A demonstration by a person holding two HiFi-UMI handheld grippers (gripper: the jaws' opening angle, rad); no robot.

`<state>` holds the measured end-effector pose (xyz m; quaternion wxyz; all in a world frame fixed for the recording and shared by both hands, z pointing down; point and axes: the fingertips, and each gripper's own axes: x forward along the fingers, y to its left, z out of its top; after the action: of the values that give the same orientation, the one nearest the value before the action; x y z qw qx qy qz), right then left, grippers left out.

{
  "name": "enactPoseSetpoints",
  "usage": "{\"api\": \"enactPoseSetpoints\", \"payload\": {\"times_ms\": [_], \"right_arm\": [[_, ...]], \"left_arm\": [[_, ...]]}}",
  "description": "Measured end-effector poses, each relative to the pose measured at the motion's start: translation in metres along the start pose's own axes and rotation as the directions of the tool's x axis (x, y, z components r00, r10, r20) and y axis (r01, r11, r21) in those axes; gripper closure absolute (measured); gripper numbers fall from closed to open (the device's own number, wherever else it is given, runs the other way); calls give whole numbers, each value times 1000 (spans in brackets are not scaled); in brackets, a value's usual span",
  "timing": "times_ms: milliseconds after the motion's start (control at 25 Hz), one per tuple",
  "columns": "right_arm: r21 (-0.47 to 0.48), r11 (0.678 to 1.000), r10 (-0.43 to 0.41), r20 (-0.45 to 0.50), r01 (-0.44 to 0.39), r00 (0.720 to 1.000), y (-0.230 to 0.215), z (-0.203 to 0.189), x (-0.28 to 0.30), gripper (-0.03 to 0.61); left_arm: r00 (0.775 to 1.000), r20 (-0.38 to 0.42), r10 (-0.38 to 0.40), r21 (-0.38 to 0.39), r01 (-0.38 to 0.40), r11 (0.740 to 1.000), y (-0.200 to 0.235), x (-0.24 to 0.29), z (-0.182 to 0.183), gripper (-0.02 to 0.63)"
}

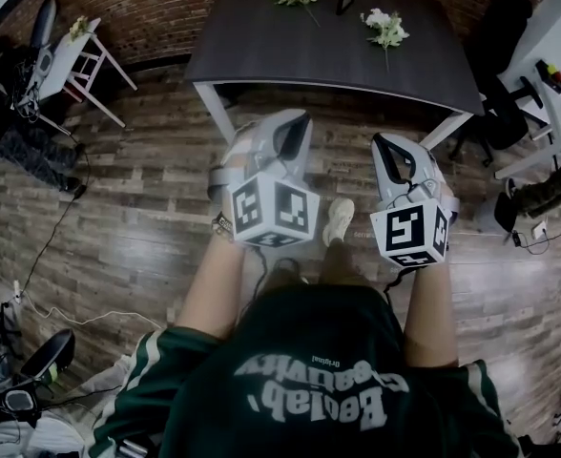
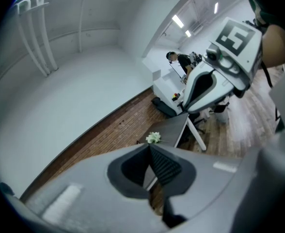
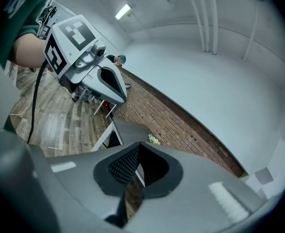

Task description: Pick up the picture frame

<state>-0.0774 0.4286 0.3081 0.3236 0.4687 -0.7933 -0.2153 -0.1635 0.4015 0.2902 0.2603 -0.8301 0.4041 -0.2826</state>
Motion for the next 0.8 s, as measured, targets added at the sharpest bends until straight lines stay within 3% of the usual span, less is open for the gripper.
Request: {"api": "enactPoseSetpoints", "payload": {"times_ms": [240, 800], "right_arm": [[-8, 1000, -15, 4, 16, 1000, -20, -28, 32, 572], [2, 999, -34, 41, 34, 999, -123, -54, 128, 572]], "left_arm": [[1000, 7, 0, 1, 0, 1000, 0, 40, -8, 612], [1000, 28, -4, -11, 4, 1000, 56, 170, 12, 612]]}}
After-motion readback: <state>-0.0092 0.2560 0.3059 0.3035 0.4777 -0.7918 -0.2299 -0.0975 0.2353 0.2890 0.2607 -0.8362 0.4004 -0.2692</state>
